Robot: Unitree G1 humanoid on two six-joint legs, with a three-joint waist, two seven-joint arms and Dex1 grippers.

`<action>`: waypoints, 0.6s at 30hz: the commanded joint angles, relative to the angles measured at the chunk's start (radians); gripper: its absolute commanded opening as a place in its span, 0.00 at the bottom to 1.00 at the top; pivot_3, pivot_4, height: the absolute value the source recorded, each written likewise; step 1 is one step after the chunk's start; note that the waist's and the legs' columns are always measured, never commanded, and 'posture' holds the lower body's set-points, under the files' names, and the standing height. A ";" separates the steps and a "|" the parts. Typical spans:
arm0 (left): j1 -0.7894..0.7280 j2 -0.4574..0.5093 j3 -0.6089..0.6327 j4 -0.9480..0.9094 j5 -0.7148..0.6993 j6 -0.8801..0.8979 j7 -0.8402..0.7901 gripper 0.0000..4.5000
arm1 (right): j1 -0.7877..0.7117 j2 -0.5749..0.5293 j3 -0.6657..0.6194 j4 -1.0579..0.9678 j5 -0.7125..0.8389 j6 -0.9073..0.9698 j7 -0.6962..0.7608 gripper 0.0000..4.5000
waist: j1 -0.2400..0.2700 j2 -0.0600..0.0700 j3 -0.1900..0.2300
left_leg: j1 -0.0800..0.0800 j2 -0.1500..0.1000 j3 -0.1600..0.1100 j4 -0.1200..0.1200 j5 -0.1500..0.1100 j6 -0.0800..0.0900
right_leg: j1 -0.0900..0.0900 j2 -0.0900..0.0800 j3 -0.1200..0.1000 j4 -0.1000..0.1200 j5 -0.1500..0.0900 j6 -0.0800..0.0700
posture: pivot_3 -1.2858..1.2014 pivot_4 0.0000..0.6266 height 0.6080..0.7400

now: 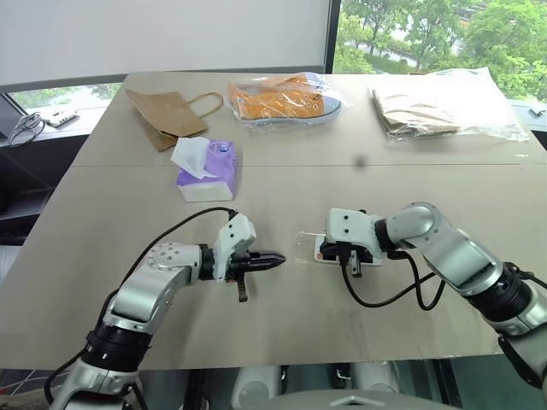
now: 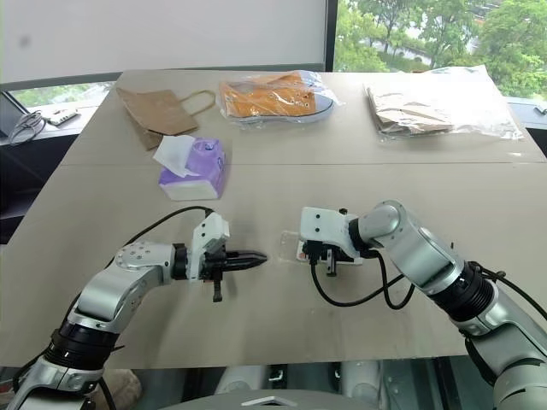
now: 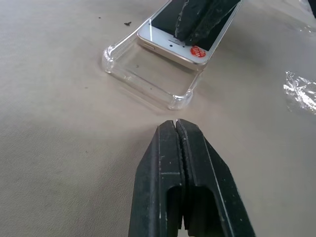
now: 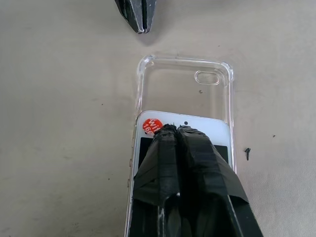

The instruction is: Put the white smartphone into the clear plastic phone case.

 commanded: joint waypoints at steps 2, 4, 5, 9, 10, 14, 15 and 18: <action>0.009 -0.002 0.043 -0.049 -0.059 -0.016 -0.020 0.00 | 0.020 -0.020 0.045 0.046 -0.038 0.004 0.022 0.00 | 0.000 0.000 -0.001 | 0.000 0.000 0.000 0.000 0.000 0.000 | 0.000 0.000 0.000 0.000 0.000 0.000 | 0.52 0.24 1.00; 0.010 0.001 0.047 -0.053 -0.071 -0.016 -0.024 0.00 | 0.024 -0.019 0.052 0.060 -0.045 -0.007 0.025 0.00 | 0.000 0.000 -0.002 | 0.000 0.000 0.000 0.000 0.000 0.000 | 0.000 0.000 0.000 0.000 0.000 0.000 | 0.52 0.24 1.00; 0.012 0.003 0.047 -0.056 -0.072 -0.016 -0.023 0.00 | 0.026 -0.019 0.056 0.066 -0.049 -0.011 0.025 0.00 | 0.000 0.000 -0.002 | 0.000 0.000 0.000 0.000 0.000 0.000 | 0.000 0.000 0.000 0.000 0.000 0.000 | 0.52 0.24 1.00; 0.010 0.007 0.050 -0.058 -0.072 -0.015 -0.020 0.00 | 0.024 -0.029 0.093 0.078 -0.087 -0.020 0.038 0.00 | 0.000 0.000 -0.006 | 0.001 0.000 0.000 0.000 0.000 0.000 | 0.001 0.000 0.000 0.000 0.000 0.000 | 0.52 0.24 1.00; 0.012 0.008 0.052 -0.061 -0.074 -0.013 -0.020 0.00 | 0.022 -0.037 0.107 0.079 -0.103 -0.026 0.045 0.00 | 0.000 0.000 -0.008 | 0.001 0.000 0.000 0.000 0.000 0.000 | 0.001 0.000 0.000 0.000 0.000 0.000 | 0.52 0.24 1.00; 0.029 0.017 0.064 -0.071 -0.076 -0.011 -0.017 0.00 | 0.010 -0.039 0.159 0.099 -0.160 -0.055 0.069 0.00 | 0.000 0.001 -0.013 | 0.002 0.000 0.000 0.000 -0.001 0.002 | 0.002 0.000 0.000 0.000 0.000 0.000 | 0.52 0.24 1.00; 0.032 0.018 0.065 -0.074 -0.077 -0.010 -0.016 0.00 | 0.006 -0.031 0.174 0.109 -0.170 -0.060 0.076 0.00 | 0.000 0.001 -0.014 | 0.003 0.000 0.000 0.000 -0.001 0.002 | 0.003 0.000 0.000 0.000 0.000 0.000 | 0.52 0.24 1.00; 0.037 0.019 0.069 -0.079 -0.078 -0.008 -0.010 0.00 | 0.006 -0.020 0.205 0.130 -0.194 -0.079 0.102 0.00 | 0.000 0.001 -0.014 | 0.012 0.000 0.000 -0.001 -0.002 0.003 | 0.012 -0.001 -0.001 -0.001 -0.003 -0.004 | 0.52 0.24 1.00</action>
